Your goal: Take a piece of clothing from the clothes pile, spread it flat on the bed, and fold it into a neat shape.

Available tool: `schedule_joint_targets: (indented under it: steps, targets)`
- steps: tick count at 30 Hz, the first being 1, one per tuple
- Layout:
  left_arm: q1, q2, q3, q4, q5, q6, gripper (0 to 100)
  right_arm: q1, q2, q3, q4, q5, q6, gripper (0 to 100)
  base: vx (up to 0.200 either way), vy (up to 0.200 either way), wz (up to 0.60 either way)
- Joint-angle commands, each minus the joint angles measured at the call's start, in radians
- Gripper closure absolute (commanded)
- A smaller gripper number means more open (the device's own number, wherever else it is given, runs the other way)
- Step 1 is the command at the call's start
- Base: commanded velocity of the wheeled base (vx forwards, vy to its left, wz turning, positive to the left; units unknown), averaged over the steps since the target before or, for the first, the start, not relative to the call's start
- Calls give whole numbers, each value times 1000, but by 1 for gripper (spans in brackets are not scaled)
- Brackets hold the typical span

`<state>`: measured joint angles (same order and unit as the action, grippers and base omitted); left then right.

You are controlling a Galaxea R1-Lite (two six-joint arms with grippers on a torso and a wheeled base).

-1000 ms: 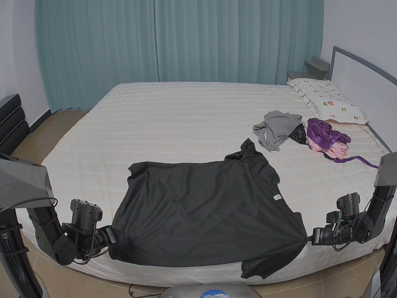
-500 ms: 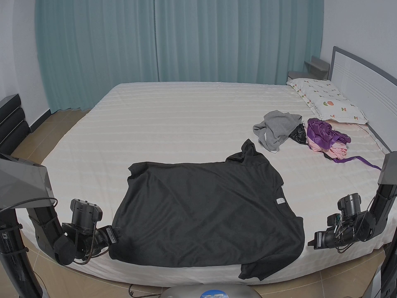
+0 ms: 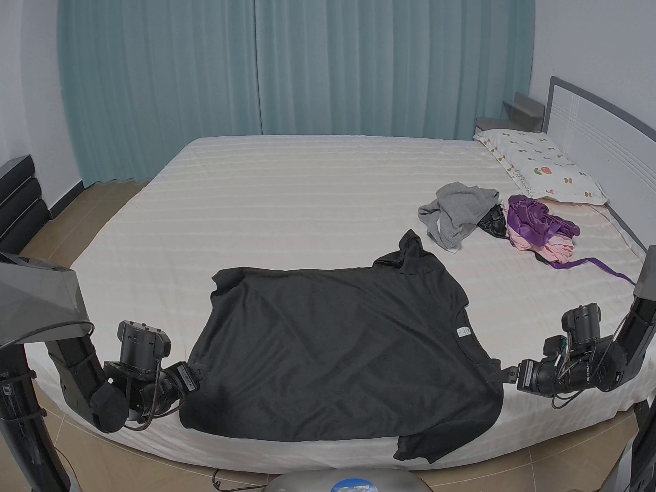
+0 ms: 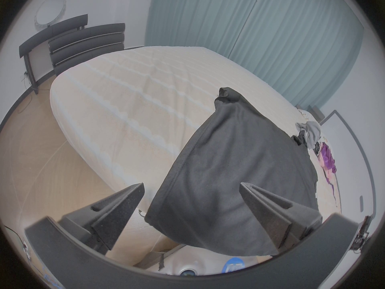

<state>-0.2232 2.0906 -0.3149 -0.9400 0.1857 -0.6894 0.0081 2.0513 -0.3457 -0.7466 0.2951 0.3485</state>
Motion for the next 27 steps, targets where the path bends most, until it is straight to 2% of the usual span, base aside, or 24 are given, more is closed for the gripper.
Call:
schedule_joint_targets:
  steps: [1, 7, 8, 11, 23, 27]
  targets:
    - [7, -1, -26, 0, -3, -32, 0, 27, -63, -21, 0, 24, 41, 0, 0, 0, 0]
    - [10, 0, -26, 0, -19, -45, 0, 27, -63, -21, 0, 47, 44, 0, 0, 167, 0]
    - [30, -3, -26, 0, -49, -47, 0, 27, -57, -21, -2, 47, 44, 0, 0, 200, 0]
    - [39, -1, -26, 0, -57, -45, 0, 27, -56, -21, 0, 47, 44, 0, 0, 200, 0]
    - [38, -17, -30, -2, -60, -48, 0, 29, -52, -22, -2, 49, 44, 0, 0, 0, 0]
    - [38, -18, -47, -2, -58, -81, 0, 29, -52, -33, -2, 47, 47, 0, 50, 0, 0]
